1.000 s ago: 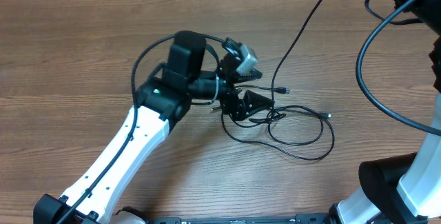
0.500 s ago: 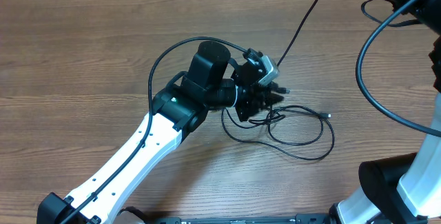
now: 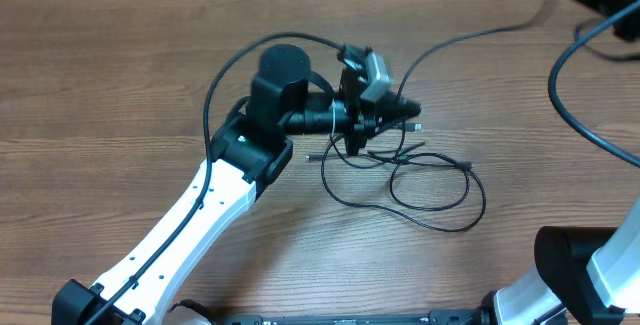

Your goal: Untangle cables

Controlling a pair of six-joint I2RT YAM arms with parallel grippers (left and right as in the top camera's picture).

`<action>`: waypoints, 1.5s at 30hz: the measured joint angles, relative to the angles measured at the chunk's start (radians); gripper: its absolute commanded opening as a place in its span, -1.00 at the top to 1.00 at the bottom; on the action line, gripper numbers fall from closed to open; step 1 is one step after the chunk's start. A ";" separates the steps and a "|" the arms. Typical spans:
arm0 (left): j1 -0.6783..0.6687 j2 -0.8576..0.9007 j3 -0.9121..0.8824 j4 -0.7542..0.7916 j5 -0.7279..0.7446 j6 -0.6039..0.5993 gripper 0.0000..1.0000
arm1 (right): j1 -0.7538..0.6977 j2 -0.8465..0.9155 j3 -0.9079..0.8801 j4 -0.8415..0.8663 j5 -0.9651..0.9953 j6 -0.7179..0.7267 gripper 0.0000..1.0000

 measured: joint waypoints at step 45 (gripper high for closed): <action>0.291 0.002 0.000 0.580 -0.327 -1.257 0.89 | 0.340 0.003 -0.575 0.207 -0.721 -0.794 -0.40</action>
